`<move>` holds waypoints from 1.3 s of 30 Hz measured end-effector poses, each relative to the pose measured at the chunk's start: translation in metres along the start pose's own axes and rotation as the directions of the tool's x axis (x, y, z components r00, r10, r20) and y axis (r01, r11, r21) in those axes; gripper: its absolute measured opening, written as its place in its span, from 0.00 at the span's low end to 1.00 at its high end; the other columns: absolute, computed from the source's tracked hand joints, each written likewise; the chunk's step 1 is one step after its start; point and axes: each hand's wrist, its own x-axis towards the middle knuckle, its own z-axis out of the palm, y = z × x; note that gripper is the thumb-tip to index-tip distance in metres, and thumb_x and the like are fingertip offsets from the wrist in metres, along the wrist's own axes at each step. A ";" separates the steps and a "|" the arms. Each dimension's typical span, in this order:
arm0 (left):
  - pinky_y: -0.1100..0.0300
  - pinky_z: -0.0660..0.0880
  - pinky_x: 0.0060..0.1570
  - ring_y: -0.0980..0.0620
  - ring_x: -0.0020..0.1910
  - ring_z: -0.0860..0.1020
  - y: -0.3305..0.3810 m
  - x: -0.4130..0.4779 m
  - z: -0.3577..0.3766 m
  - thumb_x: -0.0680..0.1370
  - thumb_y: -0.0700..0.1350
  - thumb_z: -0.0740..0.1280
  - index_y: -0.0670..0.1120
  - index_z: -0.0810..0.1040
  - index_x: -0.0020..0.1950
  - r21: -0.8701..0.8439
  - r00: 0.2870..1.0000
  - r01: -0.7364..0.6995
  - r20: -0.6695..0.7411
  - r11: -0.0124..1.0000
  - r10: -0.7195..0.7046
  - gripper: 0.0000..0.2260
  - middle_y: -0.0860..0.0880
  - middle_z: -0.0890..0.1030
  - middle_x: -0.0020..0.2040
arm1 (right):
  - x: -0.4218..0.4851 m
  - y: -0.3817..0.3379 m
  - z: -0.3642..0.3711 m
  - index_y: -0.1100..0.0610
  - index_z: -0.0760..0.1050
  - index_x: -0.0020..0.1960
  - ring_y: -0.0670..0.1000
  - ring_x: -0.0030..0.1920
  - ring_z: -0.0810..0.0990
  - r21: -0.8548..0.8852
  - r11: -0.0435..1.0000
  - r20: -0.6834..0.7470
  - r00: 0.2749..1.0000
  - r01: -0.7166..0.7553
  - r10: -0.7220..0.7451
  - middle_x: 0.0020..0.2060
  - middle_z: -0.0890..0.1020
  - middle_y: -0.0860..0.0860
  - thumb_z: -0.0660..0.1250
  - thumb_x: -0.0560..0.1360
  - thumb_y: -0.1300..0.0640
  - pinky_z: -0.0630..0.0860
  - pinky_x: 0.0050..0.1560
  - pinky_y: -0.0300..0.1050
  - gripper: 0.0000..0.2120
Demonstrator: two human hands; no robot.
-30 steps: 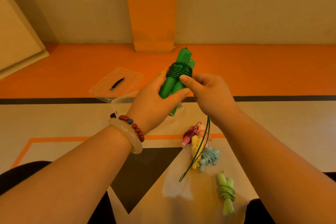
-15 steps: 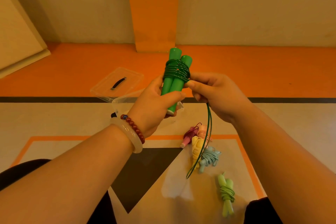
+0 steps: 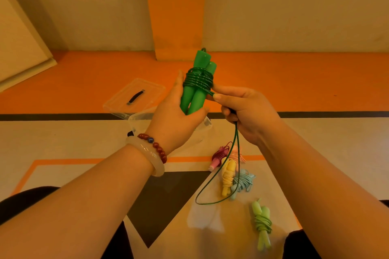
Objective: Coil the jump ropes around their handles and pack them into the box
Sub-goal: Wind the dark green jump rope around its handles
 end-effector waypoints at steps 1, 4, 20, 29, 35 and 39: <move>0.57 0.79 0.44 0.54 0.48 0.79 0.002 0.000 0.001 0.75 0.45 0.71 0.53 0.63 0.74 -0.055 0.999 0.032 -0.002 0.998 -0.032 0.30 0.54 0.79 0.56 | 0.000 -0.001 0.002 0.56 0.81 0.51 0.43 0.27 0.69 -0.001 1.000 -0.004 1.000 0.011 -0.011 0.31 0.82 0.49 0.67 0.75 0.66 0.64 0.25 0.32 0.09; 0.60 0.75 0.31 0.56 0.34 0.76 0.013 -0.003 0.003 0.77 0.38 0.67 0.50 0.73 0.56 -0.399 0.977 0.212 0.107 0.892 -0.184 0.11 0.51 0.76 0.42 | -0.001 -0.004 0.004 0.57 0.80 0.48 0.43 0.27 0.72 -0.009 0.997 -0.017 0.997 0.078 -0.078 0.35 0.84 0.51 0.68 0.74 0.65 0.65 0.25 0.33 0.05; 0.65 0.71 0.27 0.57 0.26 0.69 0.015 -0.007 0.006 0.68 0.36 0.69 0.42 0.72 0.47 -0.779 0.870 0.493 0.444 0.387 -0.215 0.10 0.49 0.73 0.36 | -0.006 0.003 0.005 0.60 0.73 0.41 0.44 0.26 0.67 0.052 0.999 0.113 0.994 0.008 -0.014 0.32 0.78 0.49 0.65 0.75 0.56 0.60 0.27 0.36 0.07; 0.63 0.73 0.28 0.57 0.24 0.67 0.009 -0.001 -0.002 0.68 0.42 0.64 0.45 0.69 0.48 -0.703 0.831 0.545 0.524 0.456 -0.185 0.10 0.49 0.73 0.35 | -0.005 -0.004 -0.003 0.42 0.69 0.66 0.45 0.24 0.60 0.032 0.998 0.235 0.971 0.046 -0.052 0.46 0.71 0.61 0.71 0.72 0.54 0.53 0.29 0.44 0.24; 0.55 0.77 0.40 0.54 0.31 0.75 0.017 -0.003 -0.005 0.79 0.39 0.62 0.49 0.72 0.55 -0.432 0.883 0.425 0.392 0.796 -0.259 0.08 0.46 0.78 0.45 | -0.010 -0.014 0.001 0.54 0.64 0.73 0.41 0.22 0.68 -0.051 0.993 0.152 0.984 0.104 -0.095 0.41 0.83 0.50 0.66 0.76 0.62 0.63 0.24 0.33 0.27; 0.55 0.81 0.42 0.52 0.41 0.82 0.013 -0.008 -0.003 0.78 0.39 0.66 0.58 0.50 0.78 -0.151 0.989 0.066 0.138 0.986 -0.045 0.36 0.57 0.78 0.50 | -0.018 -0.019 0.011 0.57 0.63 0.73 0.37 0.27 0.77 -0.097 0.987 0.144 0.983 0.125 -0.110 0.53 0.81 0.59 0.65 0.76 0.67 0.69 0.27 0.27 0.27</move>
